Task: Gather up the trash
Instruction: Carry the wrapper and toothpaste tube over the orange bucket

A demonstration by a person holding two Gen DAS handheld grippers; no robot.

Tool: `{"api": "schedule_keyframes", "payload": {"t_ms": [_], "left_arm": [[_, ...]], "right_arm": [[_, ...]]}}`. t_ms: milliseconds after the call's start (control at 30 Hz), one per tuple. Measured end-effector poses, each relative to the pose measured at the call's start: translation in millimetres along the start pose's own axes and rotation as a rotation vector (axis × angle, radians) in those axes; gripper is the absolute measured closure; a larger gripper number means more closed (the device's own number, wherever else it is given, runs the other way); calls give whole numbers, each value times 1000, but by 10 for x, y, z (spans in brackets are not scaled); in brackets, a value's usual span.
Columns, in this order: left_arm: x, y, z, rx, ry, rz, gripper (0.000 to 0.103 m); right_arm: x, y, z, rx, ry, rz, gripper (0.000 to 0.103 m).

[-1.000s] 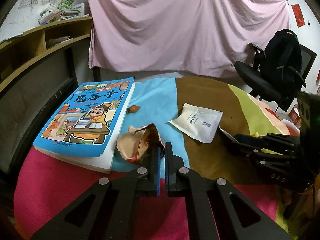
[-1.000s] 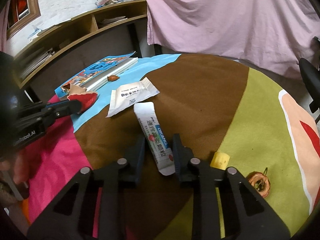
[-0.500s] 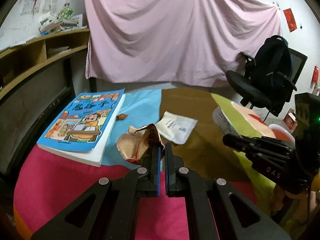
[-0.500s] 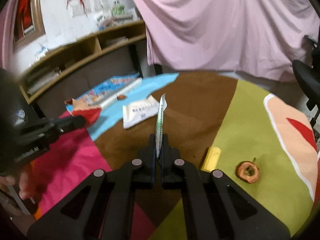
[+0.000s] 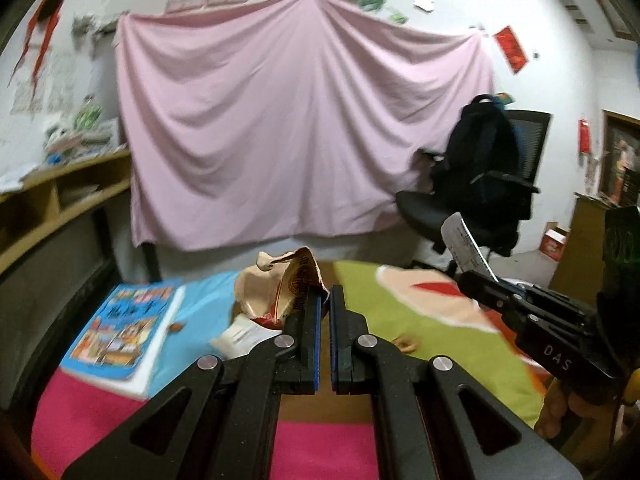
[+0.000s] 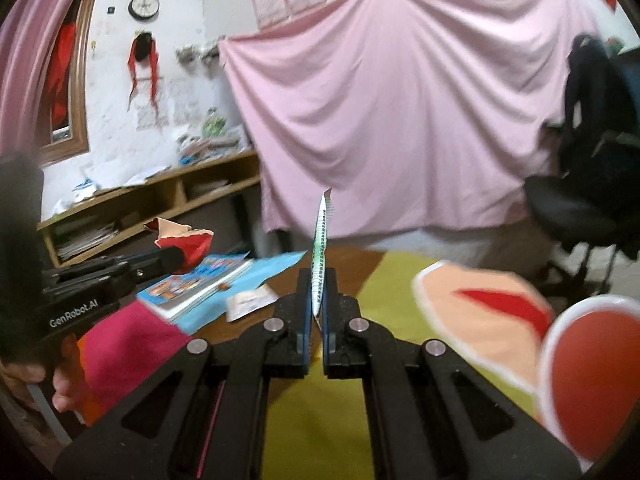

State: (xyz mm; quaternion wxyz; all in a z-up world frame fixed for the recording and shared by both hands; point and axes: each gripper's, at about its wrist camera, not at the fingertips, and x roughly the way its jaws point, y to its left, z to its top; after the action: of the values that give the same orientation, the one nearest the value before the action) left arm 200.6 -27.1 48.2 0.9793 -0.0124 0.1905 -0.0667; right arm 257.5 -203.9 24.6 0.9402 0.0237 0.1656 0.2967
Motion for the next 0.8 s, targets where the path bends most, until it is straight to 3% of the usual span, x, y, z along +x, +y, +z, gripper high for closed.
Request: {"api": "schedule_keyframes", "payload": {"t_ms": [367,567,800], "left_arm": [[155,-1063,237,146,-78,-147,101],[341,-1626,267,217,-90,-219,101],[625,-2179,235,252,-49,-304,101]], "right_arm": [[-697,-559,109,-22,-148,-217,69],[-994,-969,49,20,-165,-300,69],[-1258,-1553,-87,114,-109,-391,69]]}}
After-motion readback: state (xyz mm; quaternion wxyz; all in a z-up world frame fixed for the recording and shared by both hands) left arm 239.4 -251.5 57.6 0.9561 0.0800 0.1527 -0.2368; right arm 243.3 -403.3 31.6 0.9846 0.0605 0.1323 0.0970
